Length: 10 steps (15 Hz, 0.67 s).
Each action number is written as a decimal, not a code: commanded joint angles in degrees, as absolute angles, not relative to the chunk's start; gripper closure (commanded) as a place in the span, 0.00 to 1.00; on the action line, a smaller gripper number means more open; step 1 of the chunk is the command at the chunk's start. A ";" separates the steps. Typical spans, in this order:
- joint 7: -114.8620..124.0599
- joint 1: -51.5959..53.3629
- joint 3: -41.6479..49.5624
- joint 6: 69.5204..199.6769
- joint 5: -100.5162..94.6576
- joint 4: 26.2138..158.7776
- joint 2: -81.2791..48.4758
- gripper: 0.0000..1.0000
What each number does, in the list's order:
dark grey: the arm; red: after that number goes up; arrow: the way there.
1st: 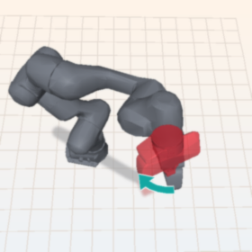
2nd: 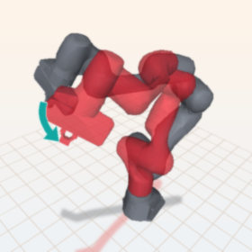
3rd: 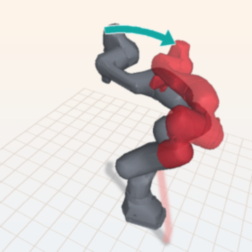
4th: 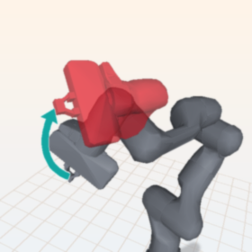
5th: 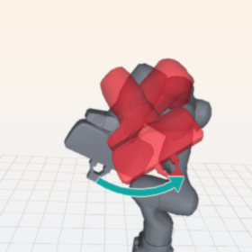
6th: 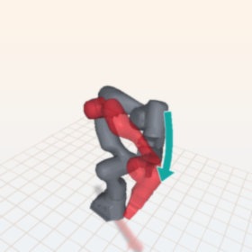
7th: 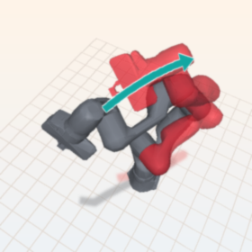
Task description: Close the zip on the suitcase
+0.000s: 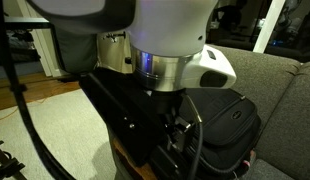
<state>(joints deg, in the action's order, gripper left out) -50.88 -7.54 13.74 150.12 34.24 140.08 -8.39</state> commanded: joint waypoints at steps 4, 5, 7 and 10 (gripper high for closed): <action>-53.90 -11.79 9.36 148.09 35.16 139.98 -8.99 0.00; -54.13 -12.27 8.72 148.08 35.16 139.76 -9.37 0.00; -54.66 -13.06 7.74 148.06 34.91 139.28 -10.09 0.00; -55.40 -13.82 6.91 148.20 34.68 138.44 -11.08 0.00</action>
